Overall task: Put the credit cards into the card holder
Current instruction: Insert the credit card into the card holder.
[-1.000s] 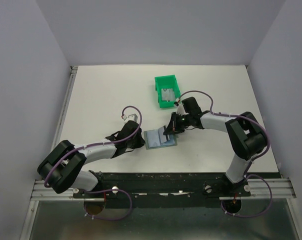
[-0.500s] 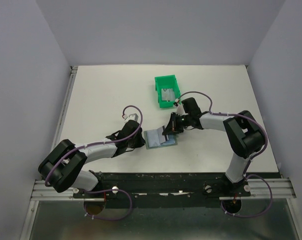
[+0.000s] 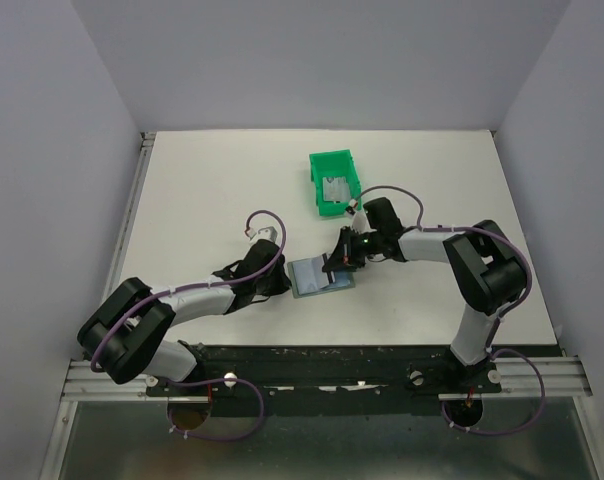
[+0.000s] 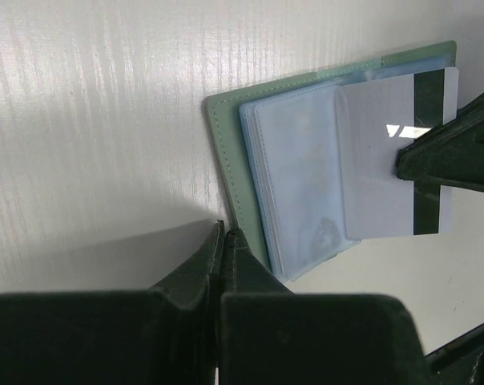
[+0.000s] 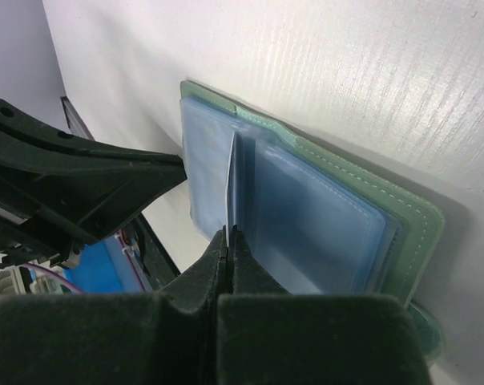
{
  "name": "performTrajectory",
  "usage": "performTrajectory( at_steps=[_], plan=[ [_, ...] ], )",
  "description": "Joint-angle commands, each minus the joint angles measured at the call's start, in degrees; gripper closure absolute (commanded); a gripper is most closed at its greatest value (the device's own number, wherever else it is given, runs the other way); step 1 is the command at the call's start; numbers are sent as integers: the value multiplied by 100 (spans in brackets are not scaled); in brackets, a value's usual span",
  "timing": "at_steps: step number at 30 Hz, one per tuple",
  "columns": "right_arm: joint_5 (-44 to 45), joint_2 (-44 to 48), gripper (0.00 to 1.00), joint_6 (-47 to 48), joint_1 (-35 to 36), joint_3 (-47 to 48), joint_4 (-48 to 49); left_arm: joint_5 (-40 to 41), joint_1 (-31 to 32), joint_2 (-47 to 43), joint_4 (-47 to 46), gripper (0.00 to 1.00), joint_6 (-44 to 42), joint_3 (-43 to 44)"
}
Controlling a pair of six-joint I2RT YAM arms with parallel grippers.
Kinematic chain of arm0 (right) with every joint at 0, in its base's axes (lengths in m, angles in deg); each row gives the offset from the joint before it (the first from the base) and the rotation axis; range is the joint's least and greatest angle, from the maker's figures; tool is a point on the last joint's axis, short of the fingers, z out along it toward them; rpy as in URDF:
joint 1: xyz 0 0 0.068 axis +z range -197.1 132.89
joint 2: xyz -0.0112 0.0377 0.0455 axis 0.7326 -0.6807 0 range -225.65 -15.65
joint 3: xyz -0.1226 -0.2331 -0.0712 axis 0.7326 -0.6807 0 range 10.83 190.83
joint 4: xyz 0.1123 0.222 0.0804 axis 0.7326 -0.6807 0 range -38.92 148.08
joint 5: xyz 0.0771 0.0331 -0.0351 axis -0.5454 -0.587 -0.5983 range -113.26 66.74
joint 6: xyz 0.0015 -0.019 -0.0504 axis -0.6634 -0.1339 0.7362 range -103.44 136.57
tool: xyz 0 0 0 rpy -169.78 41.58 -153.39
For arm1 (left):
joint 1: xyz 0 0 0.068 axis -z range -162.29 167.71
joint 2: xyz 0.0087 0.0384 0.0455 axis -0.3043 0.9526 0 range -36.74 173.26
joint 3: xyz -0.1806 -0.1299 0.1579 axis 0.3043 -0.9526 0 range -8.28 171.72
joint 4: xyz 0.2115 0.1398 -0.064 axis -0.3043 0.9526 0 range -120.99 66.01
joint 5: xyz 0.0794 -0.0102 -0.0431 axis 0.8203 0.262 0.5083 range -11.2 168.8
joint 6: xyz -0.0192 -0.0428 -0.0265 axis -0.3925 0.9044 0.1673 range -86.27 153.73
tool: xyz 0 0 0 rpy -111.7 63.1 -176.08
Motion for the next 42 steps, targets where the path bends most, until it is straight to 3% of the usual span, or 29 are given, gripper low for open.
performTrajectory(
  at_steps=[1, 14, 19, 42],
  plan=[
    [-333, -114, 99, -86, 3, -159, 276, -100, -30, 162, 251, 100, -94, 21],
    [-342, -96, 100, -78, 20, -361, 311, -100, -30, 188, 251, 100, -103, 47],
    [-351, -254, 100, -393, 11, -457, 767, -135, -30, 206, 225, 100, -103, 30],
    [97, -624, 100, -895, 802, -168, 1138, -267, -21, 250, 75, 100, -112, -6]
  ],
)
